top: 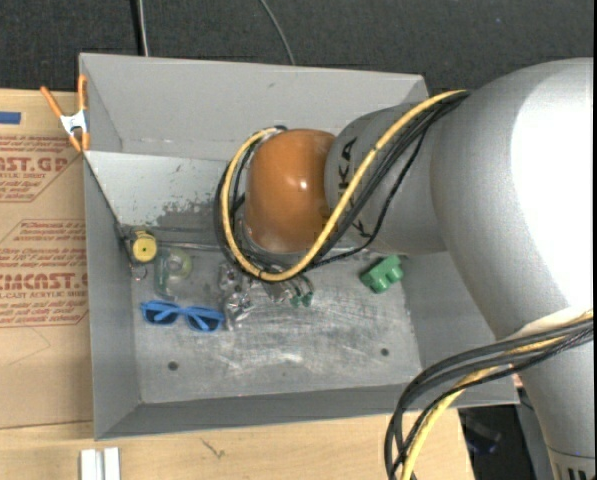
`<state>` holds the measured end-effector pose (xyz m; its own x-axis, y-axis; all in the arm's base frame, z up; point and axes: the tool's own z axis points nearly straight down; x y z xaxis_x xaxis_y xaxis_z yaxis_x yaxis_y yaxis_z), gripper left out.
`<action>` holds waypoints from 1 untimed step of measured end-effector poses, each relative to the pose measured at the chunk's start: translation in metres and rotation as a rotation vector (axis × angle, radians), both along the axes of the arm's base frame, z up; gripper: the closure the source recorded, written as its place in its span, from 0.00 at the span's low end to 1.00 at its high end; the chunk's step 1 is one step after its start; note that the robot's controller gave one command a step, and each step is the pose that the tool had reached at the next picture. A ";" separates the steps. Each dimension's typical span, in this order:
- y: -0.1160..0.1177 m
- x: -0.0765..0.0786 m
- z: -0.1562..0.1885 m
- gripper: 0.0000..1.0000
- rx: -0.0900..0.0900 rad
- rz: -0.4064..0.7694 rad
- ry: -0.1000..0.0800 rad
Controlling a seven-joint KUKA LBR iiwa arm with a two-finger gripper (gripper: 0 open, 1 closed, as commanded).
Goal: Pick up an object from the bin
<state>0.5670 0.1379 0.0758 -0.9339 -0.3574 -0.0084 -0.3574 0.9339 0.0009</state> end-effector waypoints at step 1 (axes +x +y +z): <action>-0.020 0.003 0.174 1.00 -0.002 0.096 -0.005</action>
Offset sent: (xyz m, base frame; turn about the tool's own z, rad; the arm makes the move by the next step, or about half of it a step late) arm 0.0009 -0.0207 0.1691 -0.0964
